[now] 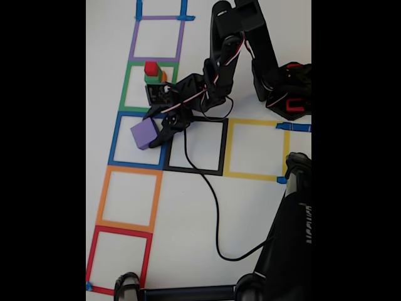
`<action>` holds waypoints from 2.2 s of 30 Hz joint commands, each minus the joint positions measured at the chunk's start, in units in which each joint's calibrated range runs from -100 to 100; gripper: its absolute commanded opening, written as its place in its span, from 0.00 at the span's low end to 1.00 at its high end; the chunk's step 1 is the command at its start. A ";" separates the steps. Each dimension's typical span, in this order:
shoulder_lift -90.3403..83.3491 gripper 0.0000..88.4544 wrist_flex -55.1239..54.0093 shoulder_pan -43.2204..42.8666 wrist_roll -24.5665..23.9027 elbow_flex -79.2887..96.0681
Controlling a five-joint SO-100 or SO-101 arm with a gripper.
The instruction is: Tower of hanoi
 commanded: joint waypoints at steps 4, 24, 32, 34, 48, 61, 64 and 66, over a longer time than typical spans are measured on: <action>2.17 0.17 -1.12 0.84 0.36 -4.43; 6.21 0.30 -3.30 2.75 0.36 -5.16; 4.60 0.44 -4.28 2.37 0.36 -4.61; 3.79 0.45 -4.28 2.08 0.36 -4.16; -20.84 0.26 11.35 -1.08 0.36 -1.79; -65.65 0.05 76.94 8.03 0.36 -8.70; -72.59 0.03 91.51 12.53 0.36 -13.43; -76.15 0.01 99.61 15.60 0.36 -17.61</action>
